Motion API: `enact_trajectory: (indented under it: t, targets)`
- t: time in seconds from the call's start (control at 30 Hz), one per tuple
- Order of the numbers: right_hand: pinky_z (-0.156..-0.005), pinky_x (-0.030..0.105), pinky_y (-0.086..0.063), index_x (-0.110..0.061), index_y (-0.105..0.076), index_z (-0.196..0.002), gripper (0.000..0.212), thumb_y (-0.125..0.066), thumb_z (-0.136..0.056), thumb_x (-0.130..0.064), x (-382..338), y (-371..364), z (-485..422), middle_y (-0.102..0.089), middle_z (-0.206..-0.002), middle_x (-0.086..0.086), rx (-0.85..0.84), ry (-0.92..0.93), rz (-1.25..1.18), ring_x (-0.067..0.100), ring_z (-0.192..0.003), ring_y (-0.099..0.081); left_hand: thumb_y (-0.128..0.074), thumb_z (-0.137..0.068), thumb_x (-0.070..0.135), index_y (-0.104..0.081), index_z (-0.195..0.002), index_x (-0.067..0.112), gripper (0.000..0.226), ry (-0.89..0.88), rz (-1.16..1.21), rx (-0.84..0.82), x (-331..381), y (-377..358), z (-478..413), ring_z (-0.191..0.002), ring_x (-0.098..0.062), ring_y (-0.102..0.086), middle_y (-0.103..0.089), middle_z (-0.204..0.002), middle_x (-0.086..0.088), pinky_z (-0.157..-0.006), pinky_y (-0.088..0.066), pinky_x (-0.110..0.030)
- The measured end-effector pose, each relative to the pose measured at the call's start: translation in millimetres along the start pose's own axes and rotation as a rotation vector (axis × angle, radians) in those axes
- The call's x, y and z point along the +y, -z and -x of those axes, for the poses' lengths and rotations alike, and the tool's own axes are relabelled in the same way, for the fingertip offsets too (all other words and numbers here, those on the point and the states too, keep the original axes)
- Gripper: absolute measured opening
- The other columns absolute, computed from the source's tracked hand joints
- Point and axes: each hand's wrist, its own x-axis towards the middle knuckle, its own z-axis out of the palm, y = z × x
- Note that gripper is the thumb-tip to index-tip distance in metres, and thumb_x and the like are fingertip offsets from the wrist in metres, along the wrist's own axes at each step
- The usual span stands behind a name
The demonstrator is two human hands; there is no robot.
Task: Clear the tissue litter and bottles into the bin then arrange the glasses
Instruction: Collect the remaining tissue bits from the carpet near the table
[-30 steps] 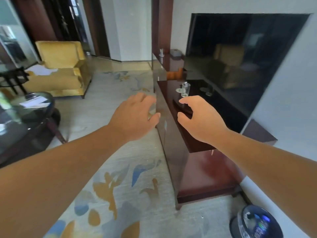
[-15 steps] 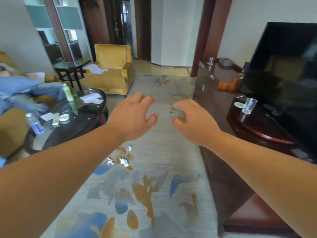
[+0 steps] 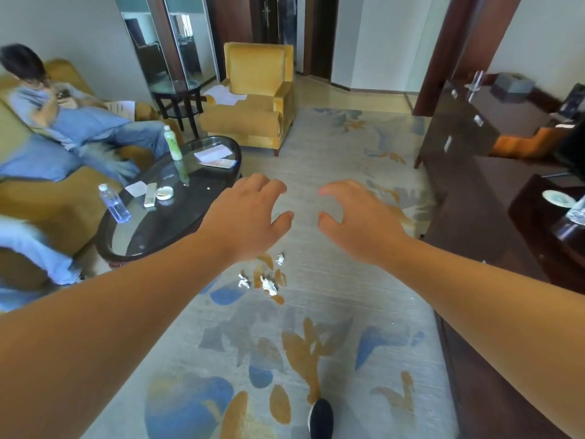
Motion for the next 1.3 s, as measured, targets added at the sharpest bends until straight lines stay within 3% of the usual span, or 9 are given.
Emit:
enact_trajectory:
  t: [0.63, 1.03, 1.3]
  targets:
    - [-0.094, 0.022, -0.031, -0.024, -0.045, -0.134, 0.045, -0.051, -0.091, -0.036, 107, -77, -280, -0.043, -0.139, -0.006, -0.084, -0.024, -0.074, 0.013, -0.126, -0.042, -0.044, -0.091, 0.045, -0.047, -0.131, 0.017, 0.048, 0.033, 0.062, -0.086, -113, -101, -260, -0.116, -0.028, -0.049, -0.052, -0.127, -0.006, -0.093, -0.045, -0.042]
    - [-0.098, 0.031, -0.040, -0.023, -0.047, -0.134, 0.047, -0.052, -0.090, -0.037, 124, -206, -439, -0.047, -0.137, -0.004, -0.142, -0.284, -0.017, 0.015, -0.122, -0.047, -0.044, -0.093, 0.046, -0.045, -0.133, 0.019, 0.049, -0.105, 0.175, -0.247, -271, -211, -411, -0.121, -0.024, -0.047, -0.050, -0.130, -0.004, -0.097, -0.041, -0.037]
    - [-0.094, 0.028, -0.041, -0.025, -0.047, -0.134, 0.045, -0.052, -0.090, -0.038, 157, -273, -482, -0.046, -0.135, -0.007, -0.212, -0.377, -0.038, 0.013, -0.121, -0.047, -0.042, -0.093, 0.048, -0.042, -0.135, 0.021, 0.051, -0.142, 0.212, -0.377, -313, -286, -460, -0.122, -0.023, -0.045, -0.047, -0.133, -0.002, -0.099, -0.041, -0.041]
